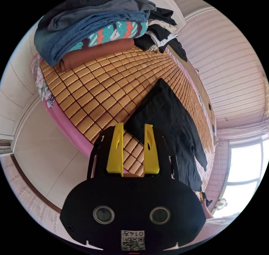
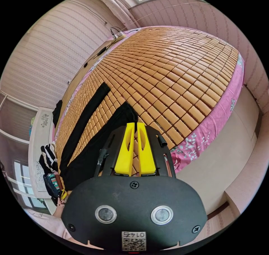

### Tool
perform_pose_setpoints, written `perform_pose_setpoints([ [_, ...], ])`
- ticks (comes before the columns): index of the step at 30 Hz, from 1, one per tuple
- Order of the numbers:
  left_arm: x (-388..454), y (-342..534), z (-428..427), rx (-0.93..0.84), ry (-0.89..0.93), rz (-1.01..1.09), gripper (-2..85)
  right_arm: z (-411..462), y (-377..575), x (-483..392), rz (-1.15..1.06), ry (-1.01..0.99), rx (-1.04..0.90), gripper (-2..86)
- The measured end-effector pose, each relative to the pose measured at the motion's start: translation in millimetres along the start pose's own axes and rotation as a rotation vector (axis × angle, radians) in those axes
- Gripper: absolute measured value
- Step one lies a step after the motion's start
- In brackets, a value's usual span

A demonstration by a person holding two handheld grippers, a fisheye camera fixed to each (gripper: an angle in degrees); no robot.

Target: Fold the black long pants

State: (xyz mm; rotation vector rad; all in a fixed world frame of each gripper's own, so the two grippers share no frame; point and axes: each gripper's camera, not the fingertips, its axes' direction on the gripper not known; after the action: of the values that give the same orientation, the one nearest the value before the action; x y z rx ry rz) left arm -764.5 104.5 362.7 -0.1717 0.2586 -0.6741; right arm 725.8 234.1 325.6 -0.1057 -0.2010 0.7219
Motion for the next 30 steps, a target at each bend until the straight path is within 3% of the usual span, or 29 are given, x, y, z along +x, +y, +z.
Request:
perform_pose_setpoints([
  [8,-12.7,-3.1,13.5,-0.039,0.102,-0.014,3.7,-7.8,-4.9,-7.7,-0.026,0.010,0.029,0.6],
  [16,-4.3,-31.2,-35.5,0.066,0.366,0.043,0.3,-17.3,-57.5,-47.5,-0.110,-0.042,0.059,0.6],
  [24,77.7,-100.3,-36.6,0.138,0.415,0.170,-0.5,25.8,-142.4,-120.3,-0.106,0.001,-0.028,1.0],
  [27,107.5,-127.3,-15.5,0.150,0.365,0.168,-0.2,60.5,-171.7,-142.0,-0.090,0.060,-0.130,1.7],
  [30,133.9,-145.5,6.9,0.177,0.278,0.176,2.1,80.1,-184.9,-146.3,0.016,0.100,-0.109,4.0],
])
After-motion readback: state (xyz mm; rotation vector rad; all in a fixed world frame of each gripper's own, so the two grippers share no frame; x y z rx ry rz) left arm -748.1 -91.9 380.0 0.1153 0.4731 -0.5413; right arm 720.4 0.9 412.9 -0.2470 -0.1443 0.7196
